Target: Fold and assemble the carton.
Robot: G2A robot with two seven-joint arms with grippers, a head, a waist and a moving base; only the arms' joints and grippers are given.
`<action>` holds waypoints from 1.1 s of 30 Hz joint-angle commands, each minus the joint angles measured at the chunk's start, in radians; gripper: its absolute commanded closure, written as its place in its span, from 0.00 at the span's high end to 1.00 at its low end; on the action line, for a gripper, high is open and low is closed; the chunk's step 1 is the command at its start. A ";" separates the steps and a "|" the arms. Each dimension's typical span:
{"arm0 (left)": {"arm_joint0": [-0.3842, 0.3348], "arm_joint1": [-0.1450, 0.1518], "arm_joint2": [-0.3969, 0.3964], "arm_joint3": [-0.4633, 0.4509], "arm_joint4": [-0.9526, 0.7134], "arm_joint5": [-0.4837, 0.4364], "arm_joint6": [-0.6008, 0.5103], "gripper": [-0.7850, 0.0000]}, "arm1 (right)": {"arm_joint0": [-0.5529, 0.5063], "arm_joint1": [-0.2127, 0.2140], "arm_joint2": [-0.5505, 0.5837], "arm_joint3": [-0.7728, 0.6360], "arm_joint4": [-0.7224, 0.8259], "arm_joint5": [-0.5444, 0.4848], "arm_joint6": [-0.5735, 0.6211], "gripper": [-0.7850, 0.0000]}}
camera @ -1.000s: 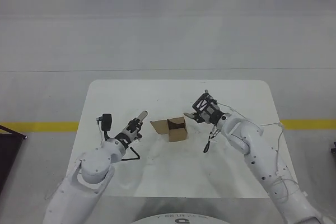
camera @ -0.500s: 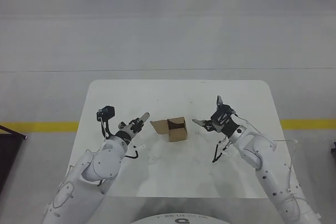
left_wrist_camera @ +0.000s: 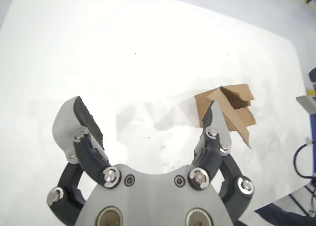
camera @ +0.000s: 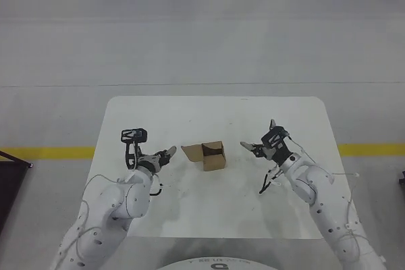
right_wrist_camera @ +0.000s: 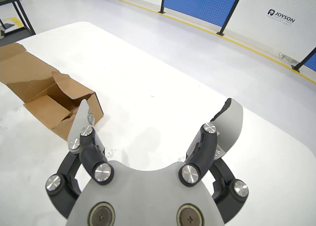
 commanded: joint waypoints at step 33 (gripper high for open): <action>-0.248 -0.093 0.185 0.212 -0.067 -0.095 0.011 1.00 | 0.246 -0.090 -0.302 0.190 -0.123 0.109 0.124 1.00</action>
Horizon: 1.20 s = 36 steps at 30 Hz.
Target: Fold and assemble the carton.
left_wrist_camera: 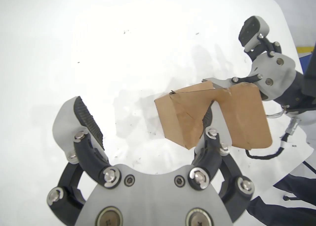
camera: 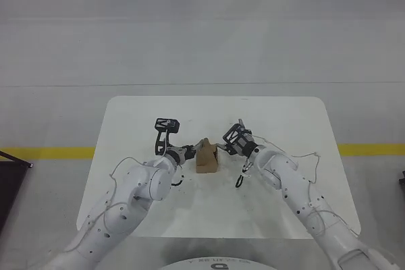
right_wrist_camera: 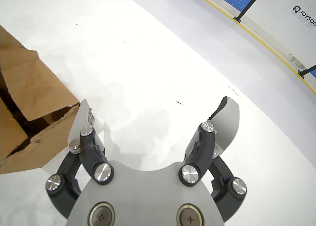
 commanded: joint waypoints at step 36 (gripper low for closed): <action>-0.014 -0.041 0.025 0.067 0.030 -0.119 0.026 1.00 | -0.284 0.062 0.205 -0.223 0.003 -0.185 0.048 1.00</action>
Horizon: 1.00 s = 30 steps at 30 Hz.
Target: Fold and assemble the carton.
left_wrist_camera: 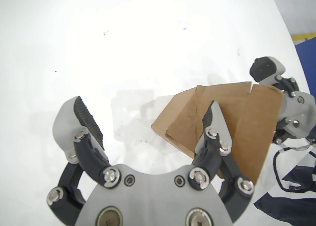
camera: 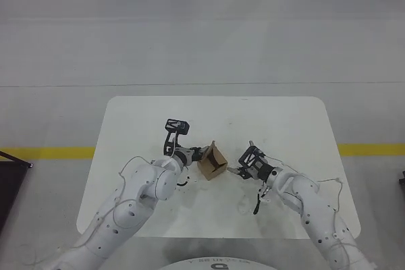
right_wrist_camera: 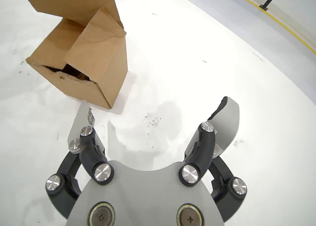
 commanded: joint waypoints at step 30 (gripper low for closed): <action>0.092 -0.006 -0.045 -0.033 0.027 -0.044 0.007 1.00 | 0.081 -0.019 0.001 -0.054 0.020 0.135 -0.016 1.00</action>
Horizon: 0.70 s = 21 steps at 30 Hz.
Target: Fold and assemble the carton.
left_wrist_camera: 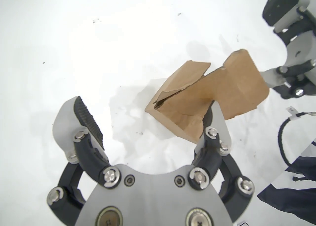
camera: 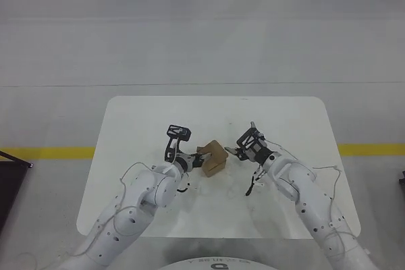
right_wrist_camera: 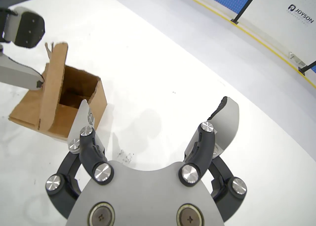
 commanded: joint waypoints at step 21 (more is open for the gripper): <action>0.116 0.016 -0.114 -0.040 0.000 0.027 -0.013 1.00 | 0.133 -0.026 -0.133 0.015 -0.086 -0.067 0.091 1.00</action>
